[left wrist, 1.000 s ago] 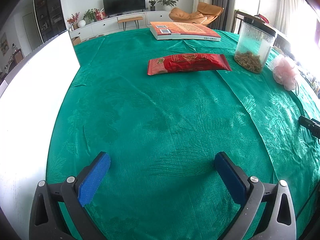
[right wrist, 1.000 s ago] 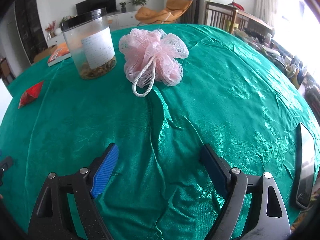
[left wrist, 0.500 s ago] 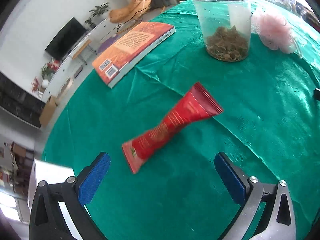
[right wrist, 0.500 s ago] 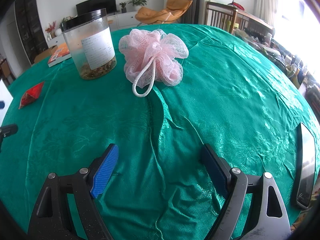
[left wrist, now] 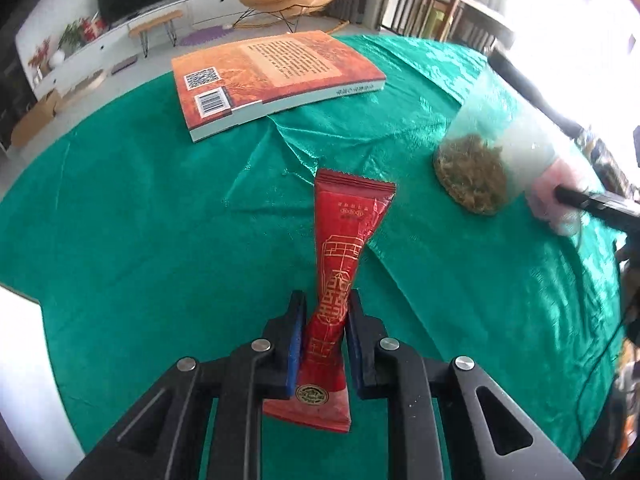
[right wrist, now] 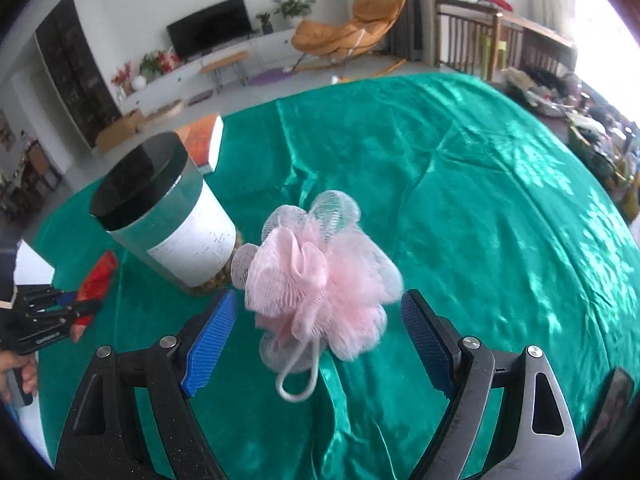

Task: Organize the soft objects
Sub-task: 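Carry both items over the white box and open both tools to drop them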

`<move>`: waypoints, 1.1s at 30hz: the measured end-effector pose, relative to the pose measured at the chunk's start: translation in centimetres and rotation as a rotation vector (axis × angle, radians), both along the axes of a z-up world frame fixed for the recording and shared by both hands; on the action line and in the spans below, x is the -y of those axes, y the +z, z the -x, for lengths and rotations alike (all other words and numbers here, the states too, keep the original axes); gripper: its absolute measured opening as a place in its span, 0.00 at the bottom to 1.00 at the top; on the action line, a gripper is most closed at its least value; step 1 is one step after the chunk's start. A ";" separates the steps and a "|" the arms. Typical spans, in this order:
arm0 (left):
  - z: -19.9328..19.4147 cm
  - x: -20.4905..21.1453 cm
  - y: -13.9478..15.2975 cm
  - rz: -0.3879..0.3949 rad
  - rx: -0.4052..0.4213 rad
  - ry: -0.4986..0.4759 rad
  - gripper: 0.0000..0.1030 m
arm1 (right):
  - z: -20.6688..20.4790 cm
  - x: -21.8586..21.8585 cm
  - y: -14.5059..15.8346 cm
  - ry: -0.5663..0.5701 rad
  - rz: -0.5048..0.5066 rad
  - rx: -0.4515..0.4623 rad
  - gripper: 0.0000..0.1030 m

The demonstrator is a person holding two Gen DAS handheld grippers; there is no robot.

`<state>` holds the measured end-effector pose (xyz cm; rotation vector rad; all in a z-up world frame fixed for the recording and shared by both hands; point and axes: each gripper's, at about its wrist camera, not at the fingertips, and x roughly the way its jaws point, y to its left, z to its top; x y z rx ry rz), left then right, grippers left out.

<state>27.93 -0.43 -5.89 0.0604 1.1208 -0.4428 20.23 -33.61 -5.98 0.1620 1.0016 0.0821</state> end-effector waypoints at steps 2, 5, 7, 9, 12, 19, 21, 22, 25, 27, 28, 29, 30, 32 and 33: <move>0.3 -0.6 0.8 0.077 0.006 0.040 0.18 | -1.3 0.1 -1.5 -0.012 0.046 -0.057 0.23; 1.3 -1.5 2.9 0.154 0.048 0.063 0.17 | -0.1 0.8 1.0 -0.065 0.022 0.035 0.25; 2.3 -2.4 4.6 0.207 0.073 0.077 0.17 | 1.3 0.8 4.2 -0.076 0.034 0.129 0.25; 3.4 -3.7 6.6 0.266 0.098 0.089 0.17 | 2.9 -0.4 7.6 -0.054 0.048 0.204 0.25; 6.6 -7.2 9.8 0.344 0.136 0.107 0.17 | 4.8 -4.3 12.3 0.044 0.055 0.263 0.25; 17.1 -21.2 14.2 0.316 0.192 0.286 0.17 | 11.2 -21.3 18.0 0.428 -0.153 0.301 0.25; 20.5 -25.5 14.6 0.232 0.204 0.362 0.18 | 13.4 -26.9 18.1 0.556 -0.229 0.272 0.26; 22.0 -27.2 14.5 0.180 0.202 0.400 0.18 | 14.4 -29.5 17.9 0.611 -0.254 0.257 0.26; 25.8 -31.3 13.7 0.029 0.190 0.515 0.48 | 16.9 -36.1 16.1 0.739 -0.314 0.171 0.28; 28.0 -33.2 13.0 -0.049 0.193 0.579 0.86 | 18.3 -39.4 14.1 0.804 -0.354 0.075 0.31; 29.1 -33.8 12.9 -0.082 0.211 0.607 0.95 | 19.0 -40.9 12.9 0.845 -0.364 0.017 0.39; 29.9 -34.1 12.8 -0.107 0.228 0.624 0.95 | 19.6 -42.2 11.5 0.890 -0.356 -0.044 0.46; 30.3 -34.2 12.5 -0.125 0.232 0.636 0.95 | 20.2 -43.4 10.3 0.936 -0.337 -0.107 0.65; 30.7 -34.1 12.1 -0.164 0.232 0.674 0.95 | 21.2 -44.7 8.6 0.977 -0.294 -0.167 0.75; 30.8 -33.9 12.0 -0.186 0.241 0.698 0.95 | 21.4 -44.7 8.3 0.981 -0.276 -0.168 0.74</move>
